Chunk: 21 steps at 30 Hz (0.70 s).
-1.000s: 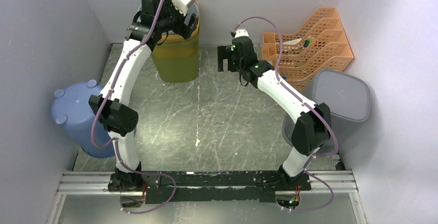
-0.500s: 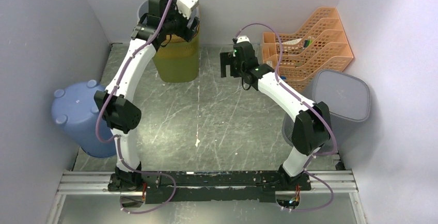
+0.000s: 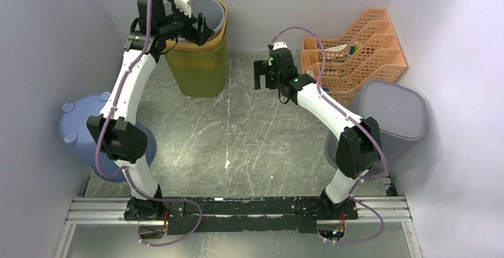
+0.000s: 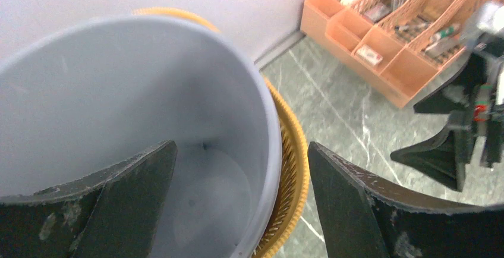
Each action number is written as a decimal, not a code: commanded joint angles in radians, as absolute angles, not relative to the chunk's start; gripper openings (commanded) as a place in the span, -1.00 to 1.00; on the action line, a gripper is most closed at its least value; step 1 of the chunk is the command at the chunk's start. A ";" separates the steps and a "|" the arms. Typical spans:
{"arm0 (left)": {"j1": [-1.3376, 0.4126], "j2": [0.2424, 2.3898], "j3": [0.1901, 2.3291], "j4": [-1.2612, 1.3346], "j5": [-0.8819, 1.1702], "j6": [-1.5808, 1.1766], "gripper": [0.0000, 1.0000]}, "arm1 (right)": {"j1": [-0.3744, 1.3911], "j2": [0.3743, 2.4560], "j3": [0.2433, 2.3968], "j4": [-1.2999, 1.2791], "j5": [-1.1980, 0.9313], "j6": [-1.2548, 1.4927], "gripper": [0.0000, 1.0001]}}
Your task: Turn the large container upside down
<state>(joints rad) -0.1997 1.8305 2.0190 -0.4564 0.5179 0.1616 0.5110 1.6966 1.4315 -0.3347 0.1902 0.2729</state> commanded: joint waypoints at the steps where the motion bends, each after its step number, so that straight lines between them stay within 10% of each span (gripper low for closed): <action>1: -0.179 1.775 2.018 -0.306 0.645 0.094 0.86 | 0.500 1.695 1.420 -0.307 0.184 0.277 1.00; 21: -0.178 1.901 2.132 -0.480 0.569 0.204 0.80 | 0.456 1.693 1.375 -0.282 0.162 0.279 1.00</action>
<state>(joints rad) -0.1783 1.9022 2.1307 -0.4343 0.5785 0.1520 0.4622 1.6970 1.3945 -0.3019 0.1715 0.2733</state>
